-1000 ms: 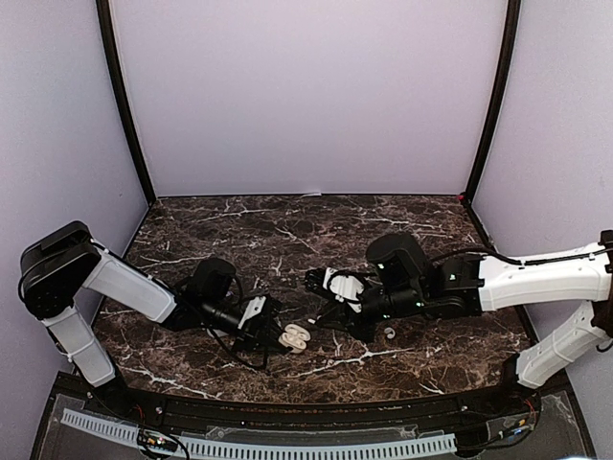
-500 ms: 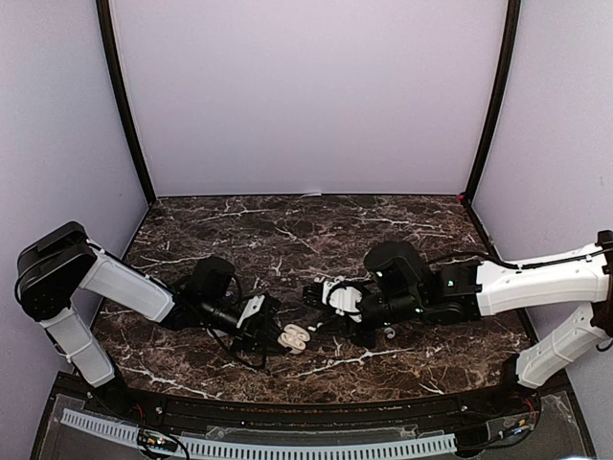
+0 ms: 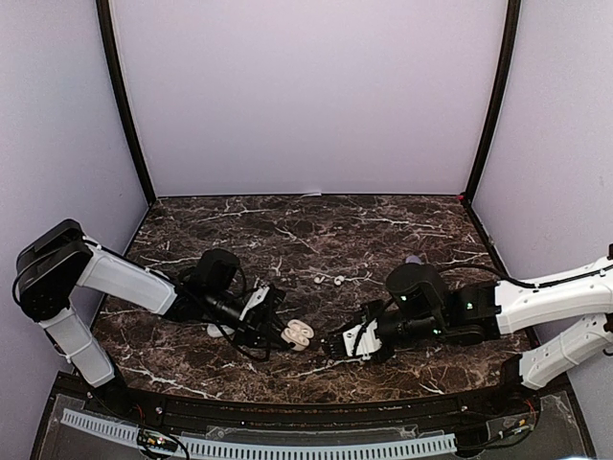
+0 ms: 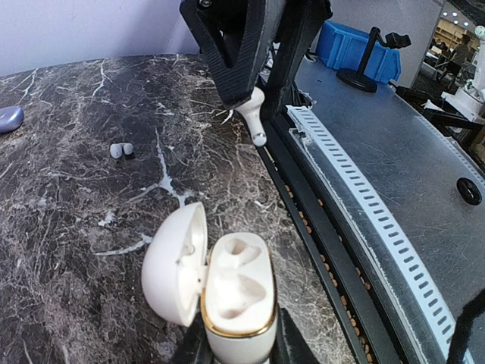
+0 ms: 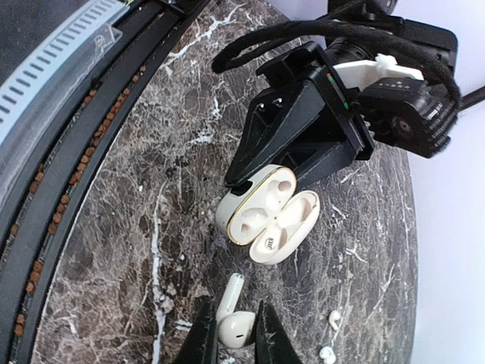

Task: Insert the wireless bluetooth earbuds into the charging case
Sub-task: Insert the right earbud into the right side groove of the charging case.

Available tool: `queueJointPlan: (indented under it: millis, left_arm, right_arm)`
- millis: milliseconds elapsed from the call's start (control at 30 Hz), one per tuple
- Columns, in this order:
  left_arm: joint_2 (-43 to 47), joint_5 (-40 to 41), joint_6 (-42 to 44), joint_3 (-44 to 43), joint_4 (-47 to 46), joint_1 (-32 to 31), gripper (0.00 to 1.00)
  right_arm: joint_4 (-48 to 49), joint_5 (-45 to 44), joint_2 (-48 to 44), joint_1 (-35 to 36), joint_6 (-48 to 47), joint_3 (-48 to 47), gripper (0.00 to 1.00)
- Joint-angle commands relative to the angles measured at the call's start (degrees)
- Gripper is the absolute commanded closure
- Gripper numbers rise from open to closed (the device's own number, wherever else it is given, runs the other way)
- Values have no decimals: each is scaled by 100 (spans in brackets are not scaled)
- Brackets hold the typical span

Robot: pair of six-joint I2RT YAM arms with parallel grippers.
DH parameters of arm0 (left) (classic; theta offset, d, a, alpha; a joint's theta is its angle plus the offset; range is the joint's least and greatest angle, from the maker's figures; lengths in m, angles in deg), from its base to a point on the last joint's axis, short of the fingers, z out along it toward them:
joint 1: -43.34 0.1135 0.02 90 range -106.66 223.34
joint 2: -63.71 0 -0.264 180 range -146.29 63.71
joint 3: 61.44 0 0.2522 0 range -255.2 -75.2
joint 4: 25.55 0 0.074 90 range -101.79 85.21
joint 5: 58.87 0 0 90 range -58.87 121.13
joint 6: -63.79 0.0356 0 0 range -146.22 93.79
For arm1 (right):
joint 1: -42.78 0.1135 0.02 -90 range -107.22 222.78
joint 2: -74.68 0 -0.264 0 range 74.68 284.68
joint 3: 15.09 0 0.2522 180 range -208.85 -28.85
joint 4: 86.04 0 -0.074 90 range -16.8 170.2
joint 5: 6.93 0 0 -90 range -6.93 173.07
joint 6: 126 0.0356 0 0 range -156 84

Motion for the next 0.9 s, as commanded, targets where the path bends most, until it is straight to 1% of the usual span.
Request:
queueJointPlan:
  millis: [0,100,267,433,567,867]
  left_arm:
    - [183,-182,-106,-272,540,-27,81]
    - [168,-116,-104,-353,709,-25,81]
    - [151,-97,-117,-412,876,-26,81]
    - [17,-136,-211,-656,1255,-27,81]
    - [-67,-144,-162,-826,1609,-37,81]
    - [-339,-153,223,-1243,2628,-44,81]
  right_arm:
    - [-114,-555,178,139,-1104,-281,100]
    - [-114,-678,298,178,-1501,-408,100]
    - [-116,-638,470,221,-2199,-470,100]
    - [-454,-404,658,218,-2858,-612,100]
    - [-576,-400,790,218,-3006,-758,100]
    - [-1617,-56,987,217,-3297,-1244,100]
